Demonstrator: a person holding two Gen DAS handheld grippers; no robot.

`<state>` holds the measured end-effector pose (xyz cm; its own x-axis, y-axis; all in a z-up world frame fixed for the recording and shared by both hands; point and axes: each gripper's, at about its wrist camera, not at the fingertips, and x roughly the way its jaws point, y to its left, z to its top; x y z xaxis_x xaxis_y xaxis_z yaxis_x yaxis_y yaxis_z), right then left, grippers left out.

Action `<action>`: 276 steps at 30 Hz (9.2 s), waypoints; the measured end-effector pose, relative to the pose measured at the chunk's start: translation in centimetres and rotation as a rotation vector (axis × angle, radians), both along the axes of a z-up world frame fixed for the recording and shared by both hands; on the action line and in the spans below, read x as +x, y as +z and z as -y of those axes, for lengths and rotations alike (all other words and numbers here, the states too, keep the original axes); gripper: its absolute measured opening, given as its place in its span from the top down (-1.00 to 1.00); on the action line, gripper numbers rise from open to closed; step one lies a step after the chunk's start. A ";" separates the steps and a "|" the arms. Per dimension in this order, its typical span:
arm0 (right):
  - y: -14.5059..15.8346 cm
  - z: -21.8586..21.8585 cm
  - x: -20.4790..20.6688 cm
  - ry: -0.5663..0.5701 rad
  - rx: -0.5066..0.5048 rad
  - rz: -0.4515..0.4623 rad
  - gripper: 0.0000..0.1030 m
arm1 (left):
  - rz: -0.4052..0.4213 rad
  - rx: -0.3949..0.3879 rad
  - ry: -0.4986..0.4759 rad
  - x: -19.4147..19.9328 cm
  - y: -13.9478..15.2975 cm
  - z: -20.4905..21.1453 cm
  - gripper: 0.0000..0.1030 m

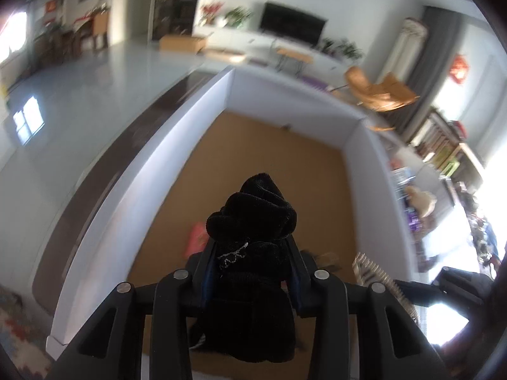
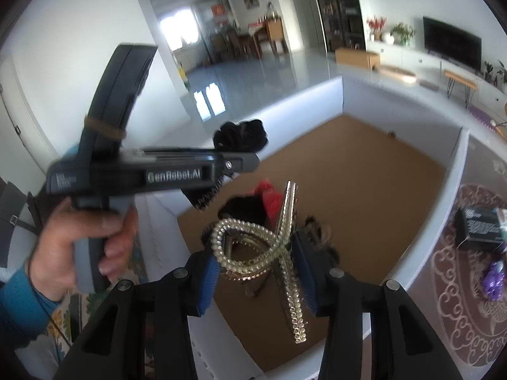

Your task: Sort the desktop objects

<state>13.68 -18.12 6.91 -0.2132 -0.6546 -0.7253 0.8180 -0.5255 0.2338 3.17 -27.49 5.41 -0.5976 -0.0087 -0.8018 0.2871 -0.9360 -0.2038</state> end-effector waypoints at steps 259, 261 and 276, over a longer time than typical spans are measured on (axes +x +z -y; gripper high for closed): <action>-3.4 -36.7 -0.8 -0.516 0.094 0.004 0.01 | 0.049 -0.191 -0.651 -3.5 -8.8 -33.4 0.60; -3.2 -37.1 -0.6 -0.524 0.082 0.002 0.01 | 0.031 -0.169 -0.627 -3.1 -8.4 -33.1 0.60; 0.5 -32.9 -0.9 -0.461 0.080 -0.100 0.01 | -0.400 0.061 -0.429 4.9 4.6 -25.3 0.61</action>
<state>12.76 14.78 7.39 -0.5396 -0.4182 -0.7307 0.5120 -0.8520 0.1095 8.08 -2.24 9.96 -0.7936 0.3394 -0.5050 -0.2245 -0.9347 -0.2755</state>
